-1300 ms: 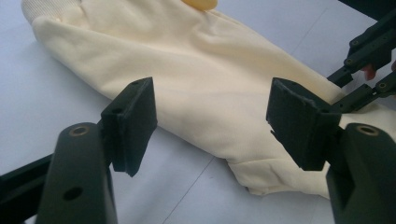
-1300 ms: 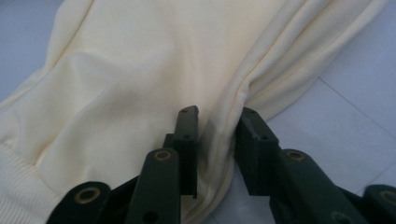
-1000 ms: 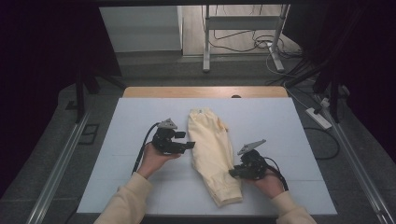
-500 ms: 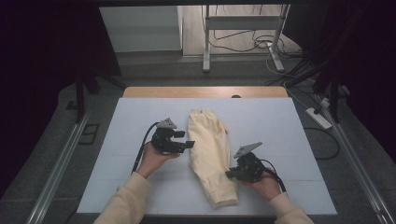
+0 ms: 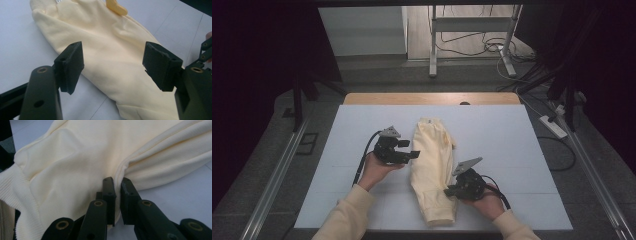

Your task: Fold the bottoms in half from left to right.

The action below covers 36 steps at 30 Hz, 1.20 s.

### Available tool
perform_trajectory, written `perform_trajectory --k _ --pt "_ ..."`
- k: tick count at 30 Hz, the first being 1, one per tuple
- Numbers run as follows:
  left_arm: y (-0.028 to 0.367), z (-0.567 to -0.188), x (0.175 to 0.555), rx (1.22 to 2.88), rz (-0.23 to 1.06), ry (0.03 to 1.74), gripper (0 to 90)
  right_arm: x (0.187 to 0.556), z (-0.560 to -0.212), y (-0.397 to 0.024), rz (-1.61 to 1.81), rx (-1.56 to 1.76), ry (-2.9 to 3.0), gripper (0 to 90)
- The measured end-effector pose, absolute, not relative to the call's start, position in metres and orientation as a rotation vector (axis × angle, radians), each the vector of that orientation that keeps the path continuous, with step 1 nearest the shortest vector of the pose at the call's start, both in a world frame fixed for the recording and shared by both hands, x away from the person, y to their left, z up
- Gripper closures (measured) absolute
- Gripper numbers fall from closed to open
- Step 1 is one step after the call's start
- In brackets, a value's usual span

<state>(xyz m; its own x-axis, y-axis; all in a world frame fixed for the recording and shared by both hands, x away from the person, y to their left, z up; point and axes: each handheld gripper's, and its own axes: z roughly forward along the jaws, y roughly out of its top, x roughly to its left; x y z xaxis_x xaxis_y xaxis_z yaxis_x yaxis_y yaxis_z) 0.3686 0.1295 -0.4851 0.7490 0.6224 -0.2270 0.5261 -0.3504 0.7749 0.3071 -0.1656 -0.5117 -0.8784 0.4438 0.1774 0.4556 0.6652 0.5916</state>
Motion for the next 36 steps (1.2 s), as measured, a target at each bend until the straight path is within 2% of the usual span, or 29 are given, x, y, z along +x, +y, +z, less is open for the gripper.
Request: perform_trajectory --k 12,15,17,20,23,28,36 --pt "0.129 -0.485 0.368 2.031 0.133 0.866 32.8 0.306 -0.512 -0.163 -1.02 -0.743 -2.821 81.0" --pt "0.13 -0.485 0.368 2.028 0.13 0.865 32.6 0.308 -0.51 -0.165 -1.032 -0.751 -2.825 72.2" --pt "0.132 -0.485 0.368 2.023 0.128 0.869 32.5 0.309 -0.509 -0.167 -1.048 -0.768 -2.827 62.0" --pt "0.133 -0.485 0.367 2.023 0.126 0.866 32.5 0.314 -0.507 -0.17 -1.081 -0.828 -2.838 51.3" --pt "0.133 -0.486 0.366 2.025 0.123 0.865 32.2 0.318 -0.504 -0.171 -1.113 -0.876 -2.857 44.3" --pt "0.133 -0.488 0.365 2.032 0.115 0.865 32.2 0.327 -0.494 -0.179 -1.206 -0.934 -2.857 38.1" --pt "0.137 -0.489 0.366 2.026 0.113 0.867 31.8 0.343 -0.486 -0.198 -1.3 -1.033 -2.824 36.3"
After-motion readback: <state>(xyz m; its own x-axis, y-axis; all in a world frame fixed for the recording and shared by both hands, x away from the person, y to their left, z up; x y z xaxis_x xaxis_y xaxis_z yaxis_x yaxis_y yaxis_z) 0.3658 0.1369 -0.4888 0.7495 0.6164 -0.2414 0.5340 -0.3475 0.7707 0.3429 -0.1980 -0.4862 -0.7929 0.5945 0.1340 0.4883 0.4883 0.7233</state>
